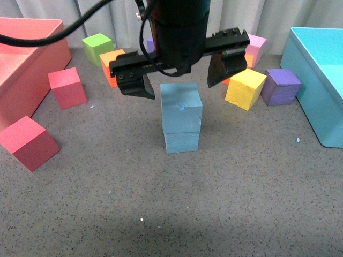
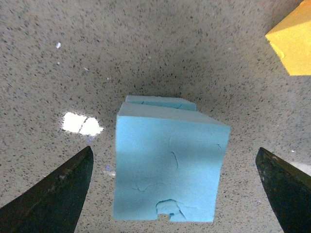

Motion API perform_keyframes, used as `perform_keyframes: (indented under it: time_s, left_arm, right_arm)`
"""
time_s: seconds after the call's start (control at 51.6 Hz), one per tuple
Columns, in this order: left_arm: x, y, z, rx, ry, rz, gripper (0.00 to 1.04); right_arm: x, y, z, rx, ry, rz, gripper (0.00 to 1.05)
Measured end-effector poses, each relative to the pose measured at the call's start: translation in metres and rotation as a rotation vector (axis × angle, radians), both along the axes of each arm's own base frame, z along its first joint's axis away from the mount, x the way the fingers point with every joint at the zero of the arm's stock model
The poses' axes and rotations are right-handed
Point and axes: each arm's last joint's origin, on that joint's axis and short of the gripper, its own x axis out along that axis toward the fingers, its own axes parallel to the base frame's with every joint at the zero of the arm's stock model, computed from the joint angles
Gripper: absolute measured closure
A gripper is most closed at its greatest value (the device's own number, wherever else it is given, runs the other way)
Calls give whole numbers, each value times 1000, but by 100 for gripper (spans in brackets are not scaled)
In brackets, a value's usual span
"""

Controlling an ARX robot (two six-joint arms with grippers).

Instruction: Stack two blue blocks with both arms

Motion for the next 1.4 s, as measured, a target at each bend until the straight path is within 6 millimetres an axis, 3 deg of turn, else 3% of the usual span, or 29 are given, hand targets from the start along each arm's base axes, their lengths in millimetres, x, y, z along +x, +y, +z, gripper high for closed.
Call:
perform_keyframes:
  time_s: [0.116,0.194,0.291,0.368,0.426,0.523,0.659,0.814,1.396]
  left_arm:
    - [-2,12,18,-8,-69,22,7]
    - [-9,32,6,146,-406,-12,22]
    - [-43,80,-17,242,-694,-112,44]
    - [-62,105,-10,221,-911,-89,56]
    - [-78,125,6,202,-1064,-54,67]
    - [-99,147,16,213,-1122,-40,81]
    - [-126,169,3,231,-1083,-67,101]
    - [-150,187,-10,237,-1067,-80,101]
    - [-220,226,-8,246,-1074,-72,101]
  right_arm:
    - [0,0,0,0,0,0,9]
    - [0,0,0,0,0,1,9]
    - [0,0,0,0,0,-2,9]
    - [0,0,0,0,0,-2,9]
    - [0,0,0,0,0,-2,9]
    - [0,0,0,0,0,0,9]
    - [0,0,0,0,0,0,9]
    - [0,0,0,0,0,0,9]
    - [0,0,0,0,0,0,9]
